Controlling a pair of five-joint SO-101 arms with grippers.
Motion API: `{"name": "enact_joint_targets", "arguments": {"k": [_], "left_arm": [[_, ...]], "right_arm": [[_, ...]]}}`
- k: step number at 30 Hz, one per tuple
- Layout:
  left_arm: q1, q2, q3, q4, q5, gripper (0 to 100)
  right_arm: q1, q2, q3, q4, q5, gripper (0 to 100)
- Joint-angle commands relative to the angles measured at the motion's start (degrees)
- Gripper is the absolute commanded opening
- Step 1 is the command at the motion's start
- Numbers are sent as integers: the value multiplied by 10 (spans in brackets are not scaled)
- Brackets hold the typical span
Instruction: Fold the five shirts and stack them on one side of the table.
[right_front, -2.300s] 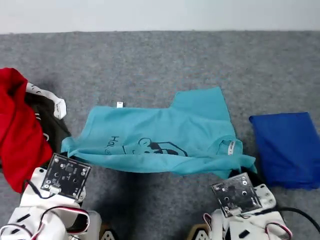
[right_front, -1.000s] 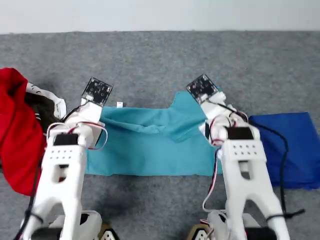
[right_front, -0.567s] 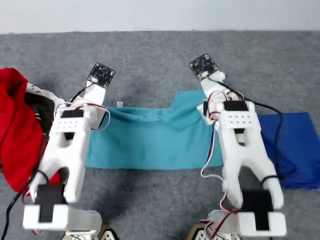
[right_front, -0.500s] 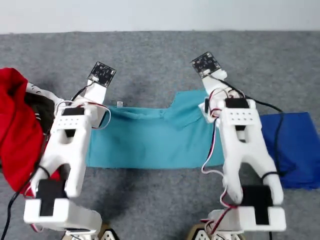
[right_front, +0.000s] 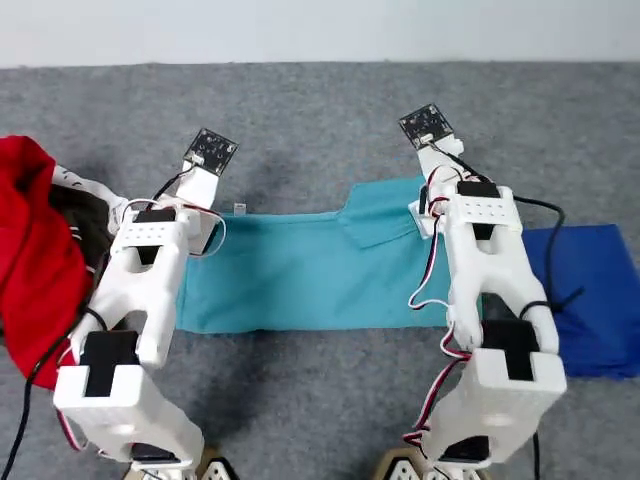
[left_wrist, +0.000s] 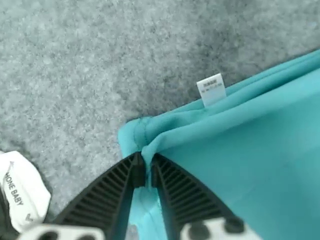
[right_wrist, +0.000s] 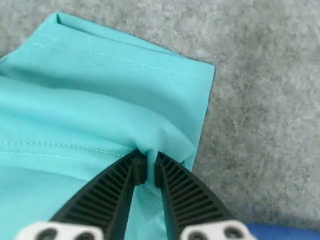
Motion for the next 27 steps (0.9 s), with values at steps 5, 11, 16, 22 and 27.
{"name": "enact_joint_targets", "arguments": {"k": [5, 11, 16, 22, 27], "left_arm": [[4, 11, -25, -45, 29, 15], [4, 13, -36, -63, 70, 24], [5, 10, -40, -62, 71, 152], [4, 9, -65, -5, 71, 166], [-1, 9, -132, 59, 71, 166]], "right_arm": [[12, 29, -26, -65, -8, 14], [12, 43, -28, -87, -9, 170], [14, 39, -35, -79, -9, 200], [36, 7, -93, 37, -9, 200], [62, -69, -156, 195, -8, 199]]}}
